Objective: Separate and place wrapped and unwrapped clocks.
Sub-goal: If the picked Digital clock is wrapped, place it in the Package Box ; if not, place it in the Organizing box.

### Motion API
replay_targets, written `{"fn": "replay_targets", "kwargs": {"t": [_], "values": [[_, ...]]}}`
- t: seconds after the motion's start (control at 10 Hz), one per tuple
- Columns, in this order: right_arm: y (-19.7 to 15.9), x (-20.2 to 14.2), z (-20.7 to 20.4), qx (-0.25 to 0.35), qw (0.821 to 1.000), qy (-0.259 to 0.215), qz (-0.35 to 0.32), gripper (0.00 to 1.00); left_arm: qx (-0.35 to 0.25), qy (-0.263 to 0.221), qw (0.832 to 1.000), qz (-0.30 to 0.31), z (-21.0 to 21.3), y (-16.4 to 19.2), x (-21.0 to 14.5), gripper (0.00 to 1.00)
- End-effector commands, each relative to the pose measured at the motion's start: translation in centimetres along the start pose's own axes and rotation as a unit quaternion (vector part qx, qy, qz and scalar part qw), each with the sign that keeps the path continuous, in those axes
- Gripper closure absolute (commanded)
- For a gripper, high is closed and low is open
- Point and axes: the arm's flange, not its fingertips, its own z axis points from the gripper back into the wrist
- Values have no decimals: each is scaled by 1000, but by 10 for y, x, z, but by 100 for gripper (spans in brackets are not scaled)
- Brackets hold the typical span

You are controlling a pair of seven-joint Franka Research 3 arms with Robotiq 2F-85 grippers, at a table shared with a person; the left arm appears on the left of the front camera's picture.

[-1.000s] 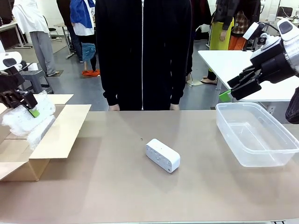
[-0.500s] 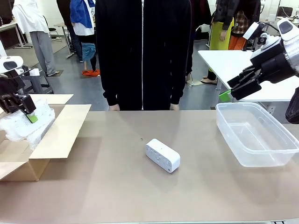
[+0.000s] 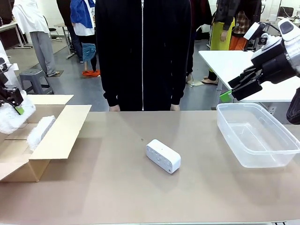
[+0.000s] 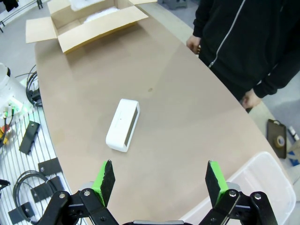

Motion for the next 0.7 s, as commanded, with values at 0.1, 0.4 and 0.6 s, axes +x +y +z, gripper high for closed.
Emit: {"fn": "replay_targets", "kwargs": {"t": [0.1,0.4,0.6], "values": [[-1,-1,-2,9,1000,-4,1,0,36,-13,999,14,-29,3,28,47],[-1,-1,-2,9,1000,-4,1,0,71,18,997,12,-62,16,39,47],[-1,-1,-2,9,1000,-4,1,0,67,13,997,21,-75,20,36,47]]}}
